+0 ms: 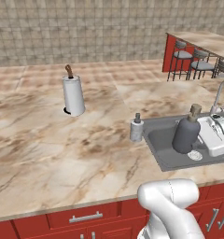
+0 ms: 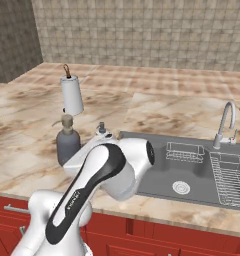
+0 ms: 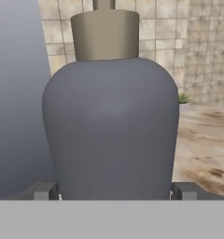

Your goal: Locate and retrieve the soap dispenser and soap dispenser from the cabinet. Place them next to the sink.

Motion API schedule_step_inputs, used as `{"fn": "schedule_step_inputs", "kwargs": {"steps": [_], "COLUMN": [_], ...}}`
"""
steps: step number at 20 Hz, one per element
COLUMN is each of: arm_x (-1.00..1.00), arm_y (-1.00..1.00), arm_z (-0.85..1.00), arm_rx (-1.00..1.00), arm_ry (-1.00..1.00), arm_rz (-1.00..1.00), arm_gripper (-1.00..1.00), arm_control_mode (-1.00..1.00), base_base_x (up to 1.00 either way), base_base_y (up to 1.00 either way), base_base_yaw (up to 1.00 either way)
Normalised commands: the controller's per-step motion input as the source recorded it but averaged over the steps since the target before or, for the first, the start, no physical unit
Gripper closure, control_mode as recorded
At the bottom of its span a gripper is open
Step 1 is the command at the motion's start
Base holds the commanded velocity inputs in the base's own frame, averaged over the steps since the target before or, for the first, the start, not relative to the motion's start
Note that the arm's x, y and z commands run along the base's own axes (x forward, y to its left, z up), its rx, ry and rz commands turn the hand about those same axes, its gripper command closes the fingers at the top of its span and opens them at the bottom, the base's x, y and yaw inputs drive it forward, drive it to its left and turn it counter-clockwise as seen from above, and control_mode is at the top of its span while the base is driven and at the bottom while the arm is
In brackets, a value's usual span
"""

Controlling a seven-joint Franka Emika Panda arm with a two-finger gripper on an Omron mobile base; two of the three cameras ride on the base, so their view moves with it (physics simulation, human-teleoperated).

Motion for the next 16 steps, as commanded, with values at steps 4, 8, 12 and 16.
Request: {"fn": "schedule_step_inputs", "kwargs": {"steps": [4, 8, 12, 16], "arm_x": [0.51, 0.47, 0.53, 0.54], "arm_y": [-0.01, -0.16, -0.18, -0.01], "arm_z": [-0.39, -0.4, -0.35, -0.33], "arm_rx": [-0.05, -0.01, 0.0, 0.0], "arm_ry": [-0.05, 0.0, -0.02, -0.05], "arm_rz": [0.0, 0.0, 0.0, 0.05], "arm_gripper": [1.0, 1.0, 1.0, 1.0], "arm_control_mode": [-1.0, -1.0, -1.0, -1.0], "base_base_x": [0.0, 0.0, 0.0, 0.0], "base_base_y": [0.0, 0.0, 0.0, 0.0], "base_base_yaw": [0.0, 0.0, 0.0, 0.0]}}
